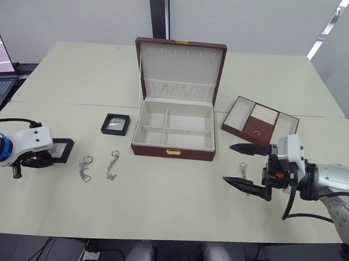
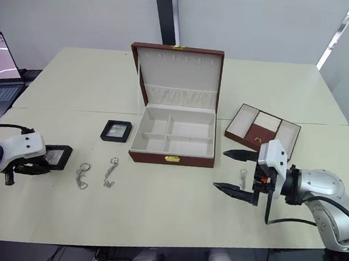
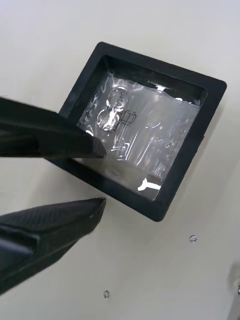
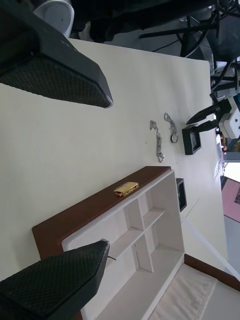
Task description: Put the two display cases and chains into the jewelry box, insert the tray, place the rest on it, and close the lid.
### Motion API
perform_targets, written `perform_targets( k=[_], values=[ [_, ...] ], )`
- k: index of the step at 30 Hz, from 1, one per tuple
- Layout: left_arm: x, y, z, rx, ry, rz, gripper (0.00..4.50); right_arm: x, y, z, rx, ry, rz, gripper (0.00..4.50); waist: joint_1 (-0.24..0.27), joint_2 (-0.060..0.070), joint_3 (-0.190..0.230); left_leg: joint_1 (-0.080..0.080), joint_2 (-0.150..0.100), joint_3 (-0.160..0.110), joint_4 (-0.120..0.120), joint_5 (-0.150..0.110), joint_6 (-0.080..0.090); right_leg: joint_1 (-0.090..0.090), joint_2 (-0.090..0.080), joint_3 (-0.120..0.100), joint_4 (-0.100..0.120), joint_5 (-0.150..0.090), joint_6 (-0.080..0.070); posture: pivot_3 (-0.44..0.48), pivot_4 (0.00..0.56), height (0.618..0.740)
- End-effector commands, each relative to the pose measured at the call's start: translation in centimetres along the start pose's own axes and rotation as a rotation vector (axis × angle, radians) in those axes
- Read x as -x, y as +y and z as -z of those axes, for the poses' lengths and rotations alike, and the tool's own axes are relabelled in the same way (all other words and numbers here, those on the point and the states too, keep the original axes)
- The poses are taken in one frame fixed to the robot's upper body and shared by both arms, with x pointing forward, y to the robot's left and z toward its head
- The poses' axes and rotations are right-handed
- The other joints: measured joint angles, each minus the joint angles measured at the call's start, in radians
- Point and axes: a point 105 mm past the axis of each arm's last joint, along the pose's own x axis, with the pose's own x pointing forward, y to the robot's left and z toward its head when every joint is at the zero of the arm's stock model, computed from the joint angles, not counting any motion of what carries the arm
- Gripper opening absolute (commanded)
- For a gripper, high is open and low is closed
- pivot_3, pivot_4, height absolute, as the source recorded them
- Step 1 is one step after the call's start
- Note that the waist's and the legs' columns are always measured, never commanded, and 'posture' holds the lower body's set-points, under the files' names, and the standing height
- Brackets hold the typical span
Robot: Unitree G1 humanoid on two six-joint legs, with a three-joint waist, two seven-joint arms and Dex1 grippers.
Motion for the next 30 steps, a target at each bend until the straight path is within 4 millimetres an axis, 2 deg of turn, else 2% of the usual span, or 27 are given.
perform_targets(
  k=[1,14,23,25,30],
  values=[
    [0.3,0.2,0.1,0.001,0.007,-0.009,0.03,0.2,1.0,-0.8,0.03,-0.003,-0.054,4.5,0.0,0.0,0.0,0.0,0.0,0.0,0.0,0.0,0.0,0.0,0.0,0.0,0.0,0.0,0.0,0.0,0.15,0.74],
    [0.8,0.3,0.4,0.007,0.014,-0.019,0.01,0.2,2.3,-0.6,0.023,0.038,-0.153,4.5,0.0,0.0,0.0,0.0,0.0,0.0,0.0,0.0,0.0,0.0,0.0,0.0,0.0,0.0,0.0,0.0,0.15,0.74],
    [1.4,0.5,0.5,0.023,0.02,-0.03,0.01,0.2,2.3,-0.8,0.022,0.031,-0.162,4.5,0.0,0.0,0.0,0.0,0.0,0.0,0.0,0.0,0.0,0.0,0.0,0.0,0.0,0.0,0.0,0.0,0.15,0.74],
    [1.7,0.5,0.3,0.021,0.014,-0.027,0.01,0.1,2.2,-0.9,0.024,0.021,-0.157,4.5,0.0,0.0,0.0,0.0,0.0,0.0,0.0,0.0,0.0,0.0,0.0,0.0,0.0,0.0,0.0,0.0,0.15,0.74],
    [2.9,0.9,-2.0,0.01,-0.057,-0.008,0.01,0.0,1.7,-1.4,0.02,-0.013,-0.125,4.5,0.0,-0.001,0.0,0.0,0.0,0.0,0.0,0.0,0.0,0.0,0.0,0.0,0.0,0.0,0.0,0.0,0.15,0.74]
  ],
)
